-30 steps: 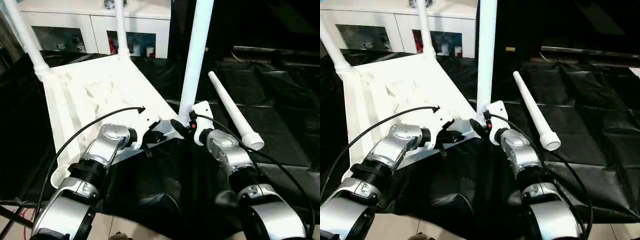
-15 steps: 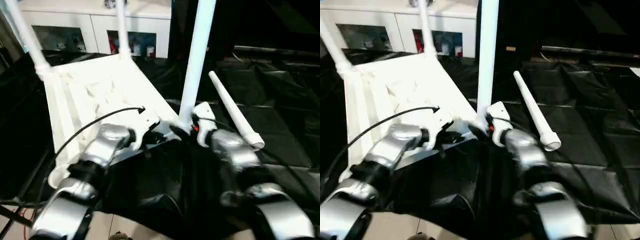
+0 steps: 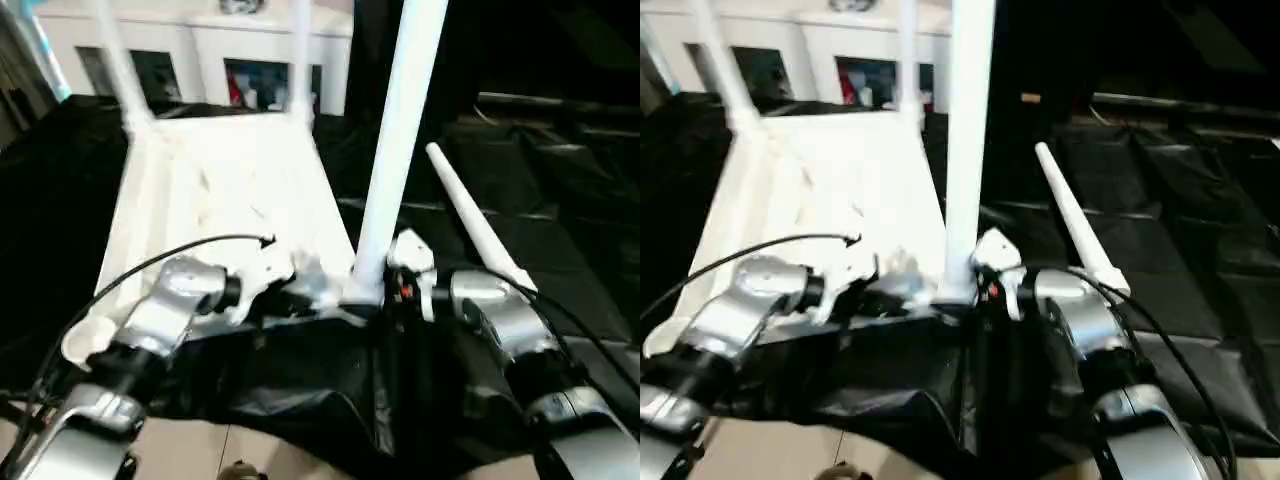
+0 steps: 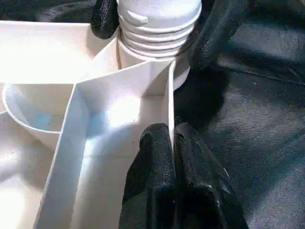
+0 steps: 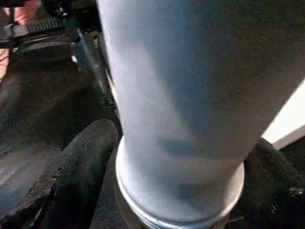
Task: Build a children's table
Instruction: Rotate leg to tighten
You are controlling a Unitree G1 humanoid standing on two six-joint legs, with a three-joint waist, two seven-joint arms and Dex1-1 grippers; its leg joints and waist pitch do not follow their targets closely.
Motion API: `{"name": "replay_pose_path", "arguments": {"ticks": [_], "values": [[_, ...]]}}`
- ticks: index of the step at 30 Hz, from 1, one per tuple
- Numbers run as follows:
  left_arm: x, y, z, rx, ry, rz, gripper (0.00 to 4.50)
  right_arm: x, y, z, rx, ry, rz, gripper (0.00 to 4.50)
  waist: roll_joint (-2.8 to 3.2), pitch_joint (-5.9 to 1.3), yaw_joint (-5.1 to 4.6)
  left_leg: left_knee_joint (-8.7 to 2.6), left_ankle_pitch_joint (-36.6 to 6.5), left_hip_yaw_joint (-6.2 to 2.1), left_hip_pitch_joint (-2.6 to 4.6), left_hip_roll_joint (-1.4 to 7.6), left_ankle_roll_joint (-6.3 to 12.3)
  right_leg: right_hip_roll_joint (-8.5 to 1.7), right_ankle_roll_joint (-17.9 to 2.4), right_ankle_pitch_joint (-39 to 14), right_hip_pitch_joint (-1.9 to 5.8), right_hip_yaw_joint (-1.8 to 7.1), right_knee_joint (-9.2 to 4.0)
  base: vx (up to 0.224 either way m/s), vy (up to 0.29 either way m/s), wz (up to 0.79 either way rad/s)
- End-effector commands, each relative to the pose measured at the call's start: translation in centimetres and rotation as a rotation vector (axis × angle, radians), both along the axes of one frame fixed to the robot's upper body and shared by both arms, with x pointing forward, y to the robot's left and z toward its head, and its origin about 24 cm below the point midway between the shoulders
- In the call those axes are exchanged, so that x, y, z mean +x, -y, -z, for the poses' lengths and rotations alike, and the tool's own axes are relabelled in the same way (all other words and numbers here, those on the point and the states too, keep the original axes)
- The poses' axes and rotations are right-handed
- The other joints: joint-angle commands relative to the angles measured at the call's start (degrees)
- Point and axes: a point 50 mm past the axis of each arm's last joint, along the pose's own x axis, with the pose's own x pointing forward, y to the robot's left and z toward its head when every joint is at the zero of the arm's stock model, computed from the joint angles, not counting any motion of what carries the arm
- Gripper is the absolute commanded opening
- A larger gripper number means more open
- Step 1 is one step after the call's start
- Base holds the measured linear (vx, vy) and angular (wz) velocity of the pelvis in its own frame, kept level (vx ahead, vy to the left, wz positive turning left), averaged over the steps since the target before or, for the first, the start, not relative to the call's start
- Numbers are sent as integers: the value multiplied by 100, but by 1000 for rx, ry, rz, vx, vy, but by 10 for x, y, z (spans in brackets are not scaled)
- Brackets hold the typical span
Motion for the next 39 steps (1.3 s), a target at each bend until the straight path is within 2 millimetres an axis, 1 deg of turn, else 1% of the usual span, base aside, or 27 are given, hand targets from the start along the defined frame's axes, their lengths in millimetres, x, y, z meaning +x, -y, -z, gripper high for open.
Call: {"name": "replay_pose_path", "arguments": {"ticks": [1,3,5,6,9,11,15,17,18,19,20,21,22,23,24,25,26,28,29,30,31,33,34,35,36,37,39], "values": [[-5,15,-8,-40,20,103,0,-5,-2,2,-3,-27,-44,360,-34,-373,-7,-379,-1386,-46,50,206,259,-503,-742,-2344,286,325,-471,0,0,0],[-5,14,-8,-42,19,102,0,-6,-2,1,1,-31,-49,350,-33,-379,3,-379,-1306,-46,50,216,262,-499,-756,-2204,282,331,-454,0,0,0],[-7,14,-7,-47,10,103,0,-9,-3,1,15,-47,-65,325,-51,-381,12,-377,-1239,-43,37,213,282,-499,-781,-2091,294,331,-439,0,0,0],[-8,13,-7,-47,9,105,0,-10,-4,1,17,-52,-71,325,-47,-381,10,-375,-1244,-41,39,212,283,-497,-783,-2105,288,329,-439,0,0,0],[-8,13,-6,-55,1,97,0,-12,-7,3,33,-71,-84,295,-47,-370,12,-377,-1302,-42,42,208,265,-503,-732,-2272,283,326,-468,0,0,0],[-9,14,-6,-59,-1,94,0,-13,-9,4,43,-85,-84,285,-55,-370,9,-381,-1340,-47,47,210,245,-508,-701,-2352,281,323,-473,0,0,0],[-6,16,-7,-69,4,65,0,-13,-13,7,67,-102,-48,277,-53,-370,7,-379,-1355,-47,53,205,231,-504,-683,-2392,272,324,-481,0,0,0],[2,19,-7,-72,21,1,0,-8,-19,12,81,-97,37,276,-46,-363,-6,-382,-1377,-48,54,202,215,-511,-677,-2425,263,325,-490,0,0,0],[3,20,-7,-73,24,-6,0,-7,-20,12,83,-97,46,276,-52,-343,-28,-381,-1510,-51,74,179,174,-507,-631,-2663,246,312,-528,0,0,0],[8,22,-8,-72,31,-51,0,-2,-24,16,77,-109,129,276,-38,-341,-41,-384,-1554,-62,78,169,138,-519,-571,-2864,251,306,-551,0,0,0],[14,24,-8,-70,41,-92,0,3,-29,20,70,-112,209,275,-39,-332,-59,-385,-1647,-71,98,162,104,-518,-515,-3054,239,291,-579,0,0,0],[14,24,-8,-70,42,-95,0,4,-29,20,69,-112,216,275,-41,-316,-86,-388,-1715,-77,104,158,81,-516,-488,-3178,229,281,-593,0,0,0],[20,26,-9,-70,52,-138,0,9,-33,22,69,-112,294,275,-40,-319,-127,-381,-1801,-91,119,137,14,-519,-415,-3388,229,255,-625,0,0,0],[25,29,-10,-70,61,-182,0,14,-37,24,68,-117,379,275,-35,-324,-147,-376,-1819,-103,118,137,-12,-532,-385,-3442,233,250,-628,0,0,0],[28,31,-11,-70,70,-205,0,17,-41,24,77,-120,423,275,-35,-324,-180,-374,-1823,-104,111,128,-16,-528,-369,-3480,231,245,-639,0,0,0],[31,33,-12,-70,77,-223,0,19,-43,24,86,-122,454,275,-31,-338,-211,-383,-1854,-134,80,137,-34,-548,-305,-3498,271,221,-646,0,0,0],[36,36,-12,-62,90,-273,0,23,-49,23,103,-133,512,275,-38,-337,-247,-389,-1866,-133,79,141,-14,-539,-325,-3409,256,226,-648,0,0,0],[42,40,-13,-58,105,-333,0,28,-57,22,98,-123,580,275,-37,-334,-271,-367,-1921,-115,130,131,-2,-523,-399,-3343,205,232,-650,0,0,0],[46,43,-15,-65,110,-372,0,30,-63,21,88,-114,611,275,-48,-338,-282,-371,-1901,-114,126,131,2,-526,-421,-3309,214,232,-647,0,0,0],[47,43,-15,-66,111,-377,0,30,-63,21,86,-113,615,275,-43,-333,-286,-371,-1894,-114,122,128,8,-527,-431,-3301,214,232,-649,0,0,0],[48,46,-16,-74,114,-388,0,31,-66,21,79,-111,629,275,-57,-350,-280,-380,-1811,-114,98,144,42,-536,-467,-3126,237,247,-623,0,0,0],[48,47,-17,-80,116,-394,0,31,-68,21,74,-109,638,275,-53,-357,-269,-388,-1709,-104,84,160,83,-539,-561,-2857,243,276,-589,0,0,0],[49,54,-18,-97,126,-389,0,31,-78,18,110,-124,603,331,-79,-363,-269,-389,-1653,-91,72,162,109,-529,-609,-2695,252,286,-568,0,0,0],[48,57,-18,-107,127,-377,0,30,-81,17,124,-125,582,345,-74,-367,-260,-383,-1620,-86,76,160,121,-534,-634,-2622,256,292,-556,0,0,0],[48,58,-18,-113,128,-371,0,30,-83,16,131,-125,573,345,-67,-369,-247,-385,-1578,-88,72,168,129,-544,-666,-2541,263,300,-541,0,0,0],[46,59,-18,-116,128,-359,0,31,-83,16,132,-120,571,351,-64,-381,-236,-380,-1467,-69,74,171,163,-541,-764,-2300,260,316,-516,0,0,0],[44,58,-17,-115,132,-329,0,32,-81,15,127,-95,555,389,-72,-386,-222,-378,-1343,-60,53,164,192,-540,-809,-2162,286,321,-492,0,0,0]]}}
